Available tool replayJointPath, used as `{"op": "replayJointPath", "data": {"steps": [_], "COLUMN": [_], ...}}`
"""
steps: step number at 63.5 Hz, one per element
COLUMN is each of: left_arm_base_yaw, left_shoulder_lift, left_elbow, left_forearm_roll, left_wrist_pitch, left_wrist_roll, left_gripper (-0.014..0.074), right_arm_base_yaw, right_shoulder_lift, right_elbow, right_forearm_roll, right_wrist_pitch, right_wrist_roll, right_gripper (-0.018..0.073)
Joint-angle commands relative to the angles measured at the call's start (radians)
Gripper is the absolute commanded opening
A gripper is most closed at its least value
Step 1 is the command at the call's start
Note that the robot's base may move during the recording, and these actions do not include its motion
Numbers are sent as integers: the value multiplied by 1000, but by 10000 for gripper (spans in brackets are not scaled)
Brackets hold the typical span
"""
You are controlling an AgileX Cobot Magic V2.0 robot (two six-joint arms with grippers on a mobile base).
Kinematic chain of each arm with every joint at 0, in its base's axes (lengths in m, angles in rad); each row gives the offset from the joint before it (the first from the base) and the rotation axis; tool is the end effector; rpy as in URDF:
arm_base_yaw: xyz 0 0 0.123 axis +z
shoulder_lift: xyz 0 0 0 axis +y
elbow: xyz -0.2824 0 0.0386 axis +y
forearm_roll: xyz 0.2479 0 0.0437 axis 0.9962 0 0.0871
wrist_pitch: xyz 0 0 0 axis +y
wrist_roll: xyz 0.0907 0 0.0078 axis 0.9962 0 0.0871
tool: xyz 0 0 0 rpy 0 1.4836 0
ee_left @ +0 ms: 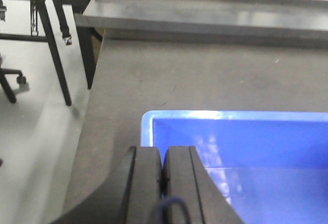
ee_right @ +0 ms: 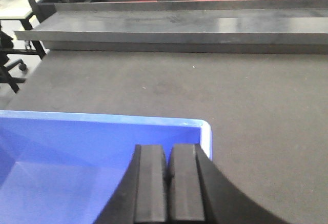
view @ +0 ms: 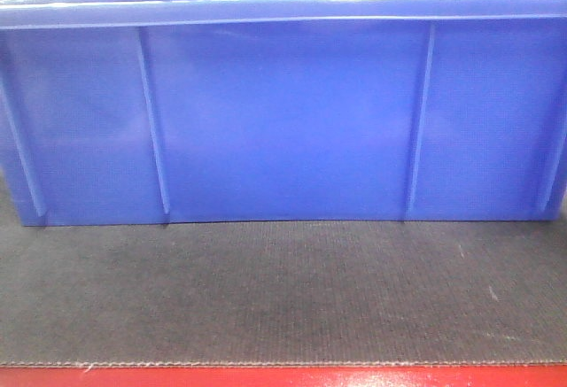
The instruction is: Move blue bin to conveyor side
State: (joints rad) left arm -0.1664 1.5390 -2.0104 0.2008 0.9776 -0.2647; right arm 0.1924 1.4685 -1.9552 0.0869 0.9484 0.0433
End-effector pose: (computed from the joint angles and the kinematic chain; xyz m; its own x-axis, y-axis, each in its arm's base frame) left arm 0.3111 -0.0370 0.5221 -0.3903 -0.0853 -0.9167 -0.0456 0.9963 -0.0733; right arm 0.2861 0.0623 0.5293 -0.3798 0.0214 -0.9248 -0.2205 0.9688 0.1130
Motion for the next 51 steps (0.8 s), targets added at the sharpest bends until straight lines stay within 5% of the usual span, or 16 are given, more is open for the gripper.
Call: {"op": "replayJointPath", "data": {"steps": [1, 12, 26, 51], "left_arm_base_yaw": [-3, -3, -29, -22], "left_shoulder_lift": [-24, -72, -176, -571], "left_elbow": [6, 114, 351, 1001], "left_forearm_roll": [-42, -160, -143, -71], "left_wrist_pitch": [-58, -196, -314, -634], "left_wrist_roll": [-1, -1, -1, -1], "left_gripper": [-20, -20, -20, -20], "right_arm_base_yaw": [2, 2, 2, 2], "right_shoulder_lift": [-52, -157, -290, -594], "right_elbow": [24, 129, 372, 973], "right_forearm_roll": [8, 8, 1, -1], "right_wrist_pitch": [-61, -176, -251, -516], "right_wrist_roll": [-5, -7, -43, -43], "right_gripper": [-81, -81, -81, -81]}}
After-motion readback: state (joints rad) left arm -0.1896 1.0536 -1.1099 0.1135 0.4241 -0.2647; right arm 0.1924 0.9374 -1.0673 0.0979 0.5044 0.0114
